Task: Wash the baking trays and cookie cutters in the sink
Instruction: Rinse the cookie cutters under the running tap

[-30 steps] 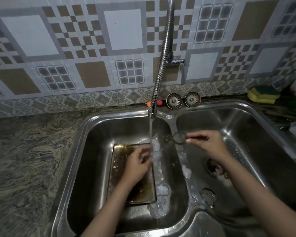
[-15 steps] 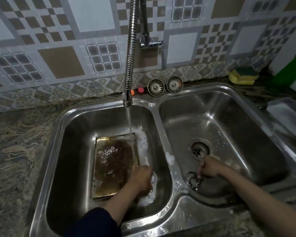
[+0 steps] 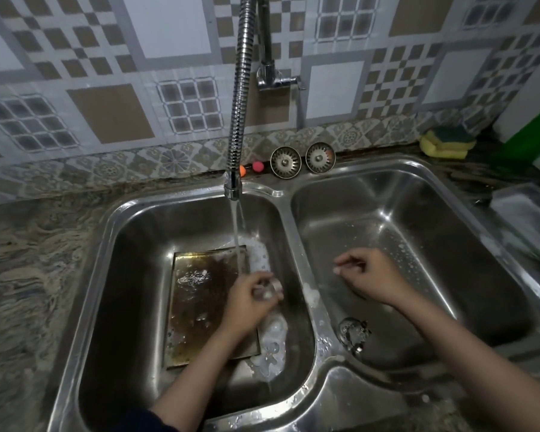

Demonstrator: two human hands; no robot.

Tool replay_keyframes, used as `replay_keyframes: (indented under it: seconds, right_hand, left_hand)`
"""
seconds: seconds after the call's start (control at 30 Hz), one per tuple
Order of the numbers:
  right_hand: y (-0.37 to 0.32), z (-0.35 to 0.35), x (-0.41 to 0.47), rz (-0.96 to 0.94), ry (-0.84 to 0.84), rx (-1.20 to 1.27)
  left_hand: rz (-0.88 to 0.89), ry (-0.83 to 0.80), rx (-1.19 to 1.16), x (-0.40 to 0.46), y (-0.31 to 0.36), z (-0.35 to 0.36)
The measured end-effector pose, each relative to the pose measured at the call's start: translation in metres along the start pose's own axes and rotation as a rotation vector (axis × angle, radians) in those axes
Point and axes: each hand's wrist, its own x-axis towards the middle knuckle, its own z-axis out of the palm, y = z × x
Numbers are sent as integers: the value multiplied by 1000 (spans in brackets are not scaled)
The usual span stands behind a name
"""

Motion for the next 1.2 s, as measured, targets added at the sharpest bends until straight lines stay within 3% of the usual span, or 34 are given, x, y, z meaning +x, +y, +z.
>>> replay_keyframes:
  seconds: [0.1, 0.2, 0.5, 0.93, 1.2]
  right_hand:
    - [-38, 20, -4, -79, -45, 209]
    - [-61, 54, -2, -123, -119, 329]
    - [-98, 111, 6, -240, -58, 553]
    - [-94, 95, 14, -268, 87, 581]
    - [-101, 104, 17, -256, 60, 589]
  left_hand:
    - [-57, 208, -367, 1, 19, -17]
    - [-39, 396, -443, 1, 35, -34]
    - [0, 613, -463, 0, 59, -57]
    - [-117, 526, -393, 9, 64, -50]
    - [-75, 617, -417, 6, 62, -51]
